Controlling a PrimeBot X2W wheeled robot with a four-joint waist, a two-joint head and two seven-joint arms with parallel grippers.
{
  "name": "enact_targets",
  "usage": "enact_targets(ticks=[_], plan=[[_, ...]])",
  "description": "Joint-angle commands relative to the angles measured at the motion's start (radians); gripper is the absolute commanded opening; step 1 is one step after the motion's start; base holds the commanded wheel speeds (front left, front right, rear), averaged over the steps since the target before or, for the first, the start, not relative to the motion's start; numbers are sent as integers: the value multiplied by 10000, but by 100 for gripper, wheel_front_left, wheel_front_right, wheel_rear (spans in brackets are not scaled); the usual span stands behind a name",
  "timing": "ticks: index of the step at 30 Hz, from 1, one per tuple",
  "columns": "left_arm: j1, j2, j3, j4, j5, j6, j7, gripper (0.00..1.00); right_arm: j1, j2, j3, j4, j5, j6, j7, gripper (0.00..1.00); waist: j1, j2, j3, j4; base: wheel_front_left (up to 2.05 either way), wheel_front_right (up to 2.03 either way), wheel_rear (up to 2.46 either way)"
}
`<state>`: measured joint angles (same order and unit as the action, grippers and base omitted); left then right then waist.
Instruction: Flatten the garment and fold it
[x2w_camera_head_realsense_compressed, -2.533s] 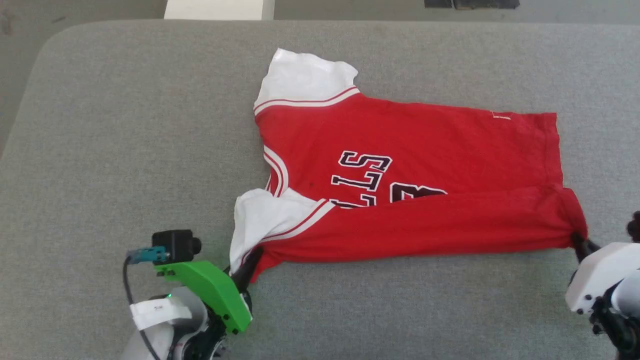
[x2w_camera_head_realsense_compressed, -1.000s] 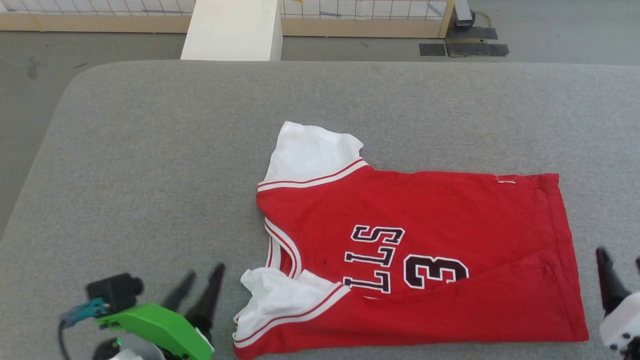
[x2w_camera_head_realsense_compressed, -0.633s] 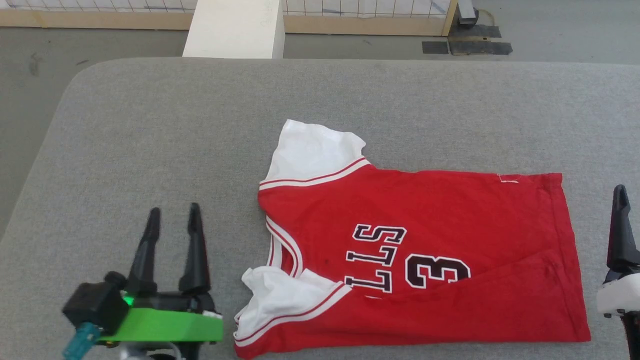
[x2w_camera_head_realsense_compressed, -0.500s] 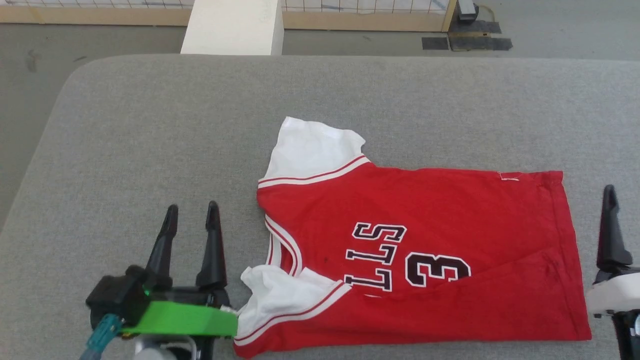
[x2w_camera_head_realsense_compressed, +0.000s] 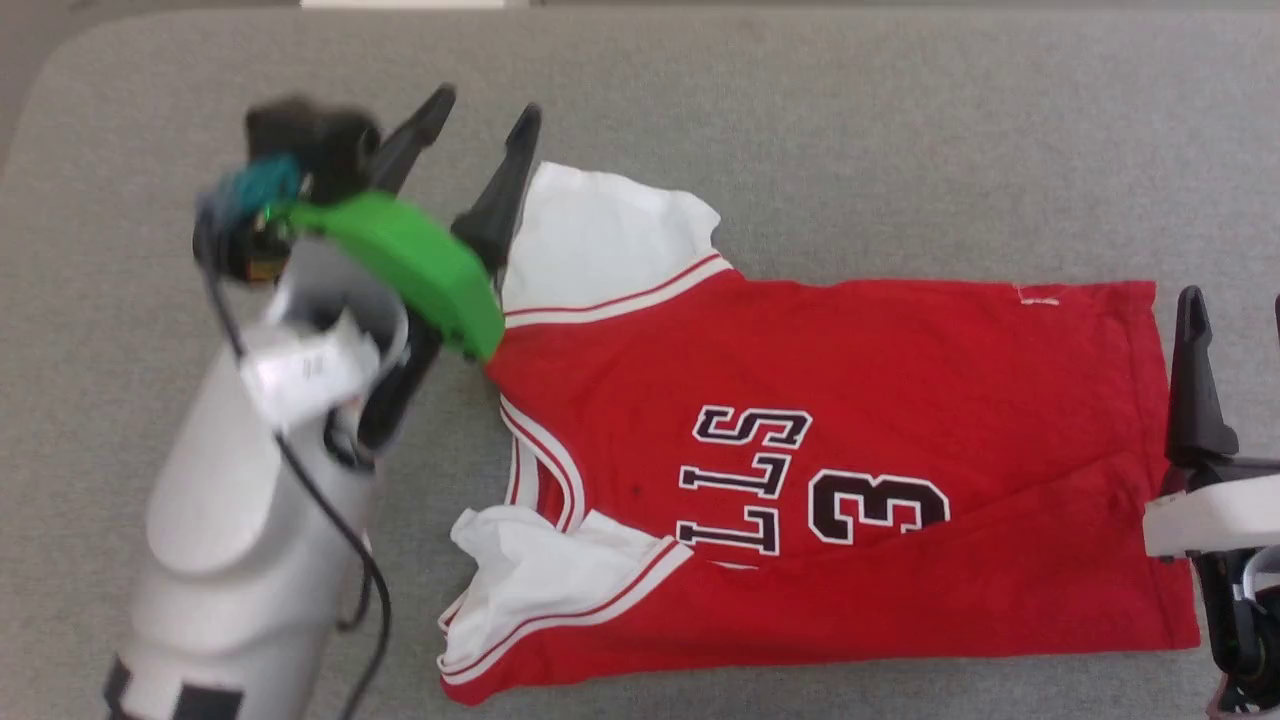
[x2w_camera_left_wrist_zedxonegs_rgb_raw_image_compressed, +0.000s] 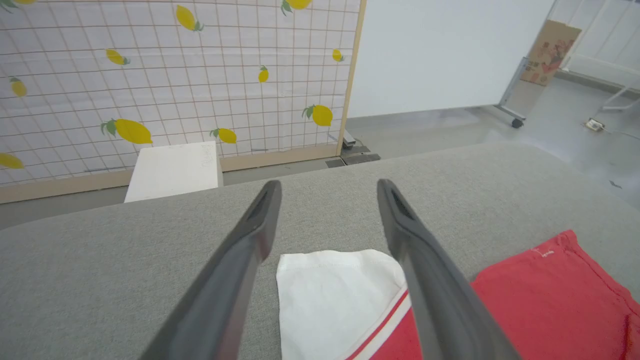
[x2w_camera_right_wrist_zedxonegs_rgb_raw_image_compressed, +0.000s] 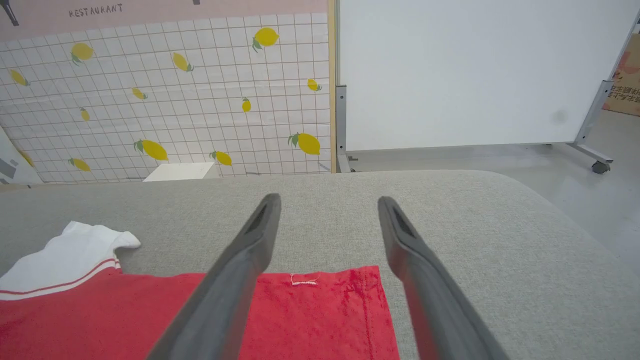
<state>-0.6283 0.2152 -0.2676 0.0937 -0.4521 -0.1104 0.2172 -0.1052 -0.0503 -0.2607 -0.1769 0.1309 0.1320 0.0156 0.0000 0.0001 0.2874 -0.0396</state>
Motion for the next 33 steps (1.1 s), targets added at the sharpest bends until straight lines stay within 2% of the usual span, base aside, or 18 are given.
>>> enact_targets(ticks=[1, 7, 13, 18, 25, 26, 27, 28, 33], plan=[[-583, 198, -163, 291, -80, -90, 476, 100, -235, 1, 54, 75, 82, -13, -112, 100, 0, -1, 882, -267, 0, 0, 0], [-2324, 676, -625, 1645, -635, -165, 2592, 100, -641, 1, 252, 336, 241, -13, -360, 100, 0, -1, 1774, -635, 0, 0, 0], [-2958, 1200, -857, 2464, -1117, -188, 3942, 100, -924, 1, 411, 578, 312, -13, -542, 100, 0, -1, 2391, -1078, 0, 0, 0], [-3160, 1416, -837, 2696, -1424, -174, 4516, 100, -1046, 1, 385, 740, 347, -13, -655, 100, 0, -1, 2779, -1297, 0, 0, 0], [-3179, 1561, -758, 3025, -1447, 36, 4574, 100, -1178, 1, 422, 861, 336, -13, -742, 100, 0, -1, 3056, -1455, 0, 0, 0], [-3151, 1555, -783, 3066, -1499, 23, 4624, 48, -1187, 1, 392, 861, 314, -13, -739, 100, 0, -1, 3059, -1449, 0, 0, 0], [-3129, 1567, -830, 3084, -1509, 10, 4656, 16, -1191, 1, 362, 854, 286, -13, -731, 100, 0, -1, 3050, -1431, 0, 0, 0], [-3091, 1573, -899, 3099, -1551, -16, 4711, 0, -1201, 1, 329, 831, 217, -13, -708, 100, 0, -1, 3017, -1399, 0, 0, 0], [-2875, 1560, -1030, 3091, -1860, -91, 4750, 0, -1490, 1, 440, 547, -183, -13, -410, 100, 0, -1, 2715, -1237, 0, 0, 0]])
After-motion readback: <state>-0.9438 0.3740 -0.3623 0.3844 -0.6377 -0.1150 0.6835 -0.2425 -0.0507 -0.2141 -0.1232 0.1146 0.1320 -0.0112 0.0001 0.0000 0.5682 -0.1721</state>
